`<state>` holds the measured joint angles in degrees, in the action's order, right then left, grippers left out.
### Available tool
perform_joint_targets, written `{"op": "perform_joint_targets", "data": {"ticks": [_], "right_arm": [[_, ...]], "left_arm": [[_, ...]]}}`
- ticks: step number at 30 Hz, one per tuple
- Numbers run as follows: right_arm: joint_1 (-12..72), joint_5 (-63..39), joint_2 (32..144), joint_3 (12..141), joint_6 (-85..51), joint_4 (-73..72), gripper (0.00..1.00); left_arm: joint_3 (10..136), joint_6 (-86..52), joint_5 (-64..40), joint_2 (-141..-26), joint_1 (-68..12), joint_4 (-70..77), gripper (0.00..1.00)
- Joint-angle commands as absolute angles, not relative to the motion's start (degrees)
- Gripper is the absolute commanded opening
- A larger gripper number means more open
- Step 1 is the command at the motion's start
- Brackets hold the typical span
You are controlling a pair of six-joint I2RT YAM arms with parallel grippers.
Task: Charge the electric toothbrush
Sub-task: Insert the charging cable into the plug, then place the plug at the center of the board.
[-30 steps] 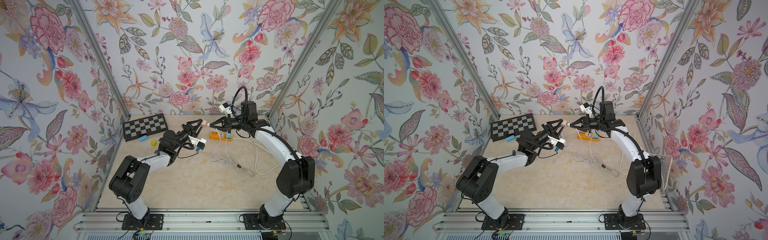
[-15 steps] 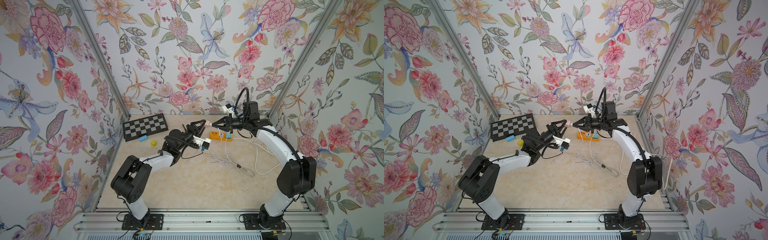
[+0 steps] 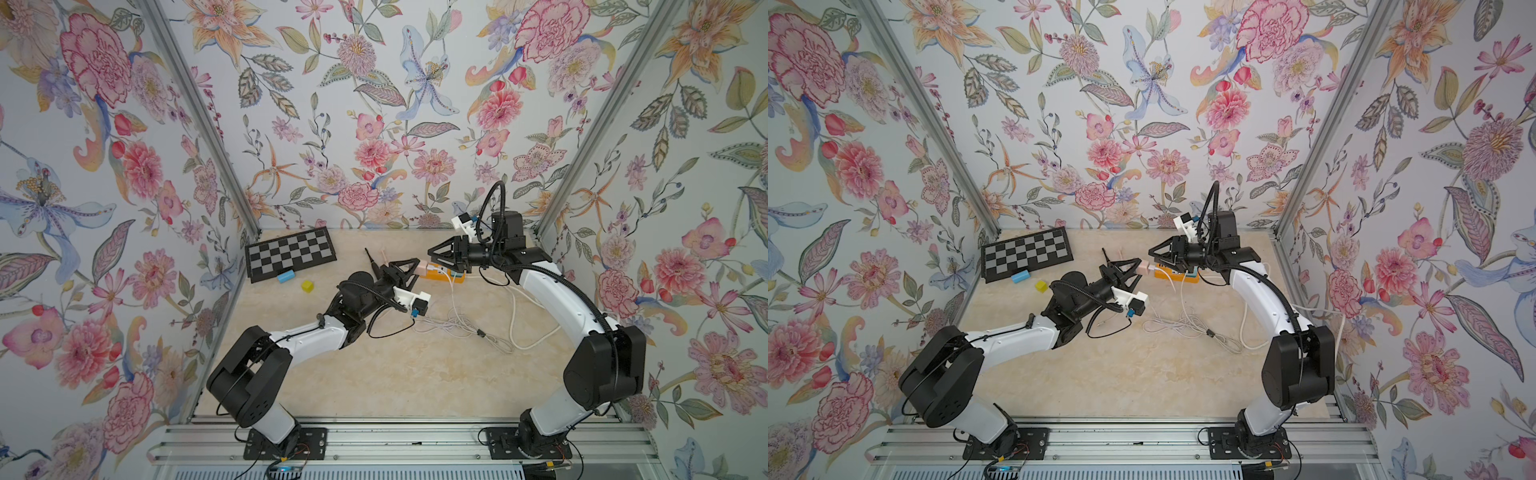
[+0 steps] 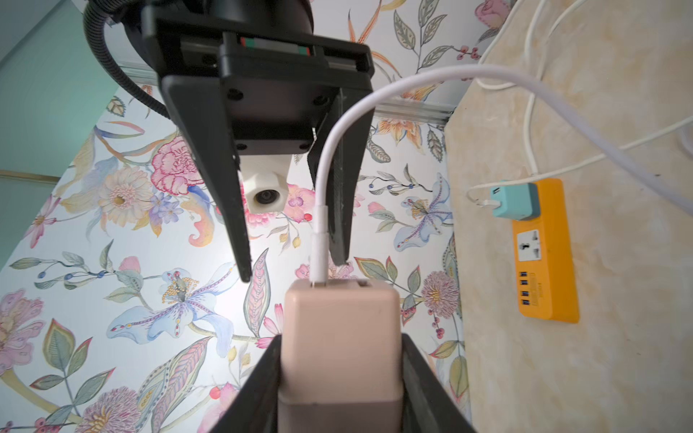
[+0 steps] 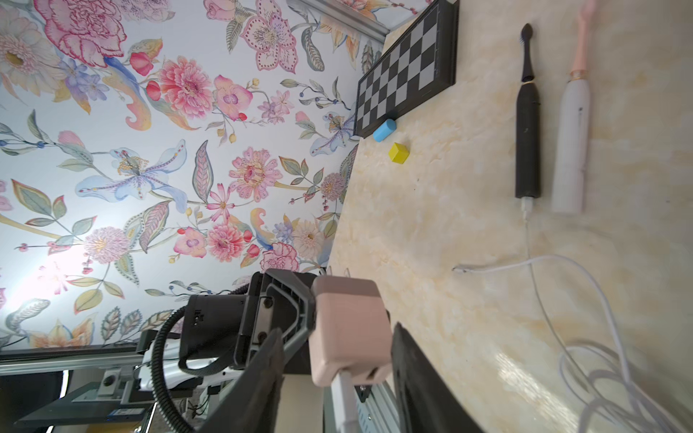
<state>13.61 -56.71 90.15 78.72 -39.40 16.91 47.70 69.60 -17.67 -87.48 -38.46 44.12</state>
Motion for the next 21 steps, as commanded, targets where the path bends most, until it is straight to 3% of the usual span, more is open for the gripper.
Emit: {"op": "perform_joint_targets", "data": {"ticks": [1,6,12,17,21], "right_arm": [[11.0,-50.0,83.5,73.8,-36.4,13.9,0.55],[10.8,-46.2,80.9,70.2,-35.4,13.7,0.57],[12.1,-47.4,80.9,69.4,-34.7,13.8,0.58],[12.7,-47.1,78.5,66.7,-34.9,13.7,0.59],[12.7,-47.6,76.5,65.1,-35.6,13.7,0.59]], "left_arm": [[47.4,60.0,-11.3,-80.8,-32.7,26.6,0.29],[52.9,50.6,-9.1,-83.9,-25.4,0.4,0.3],[59.7,37.8,-10.6,-96.0,-18.5,-0.9,0.31],[67.3,35.7,-9.7,-105.9,-17.2,-4.5,0.35],[71.2,34.4,-9.0,-110.8,-16.7,-6.8,0.49]]}}
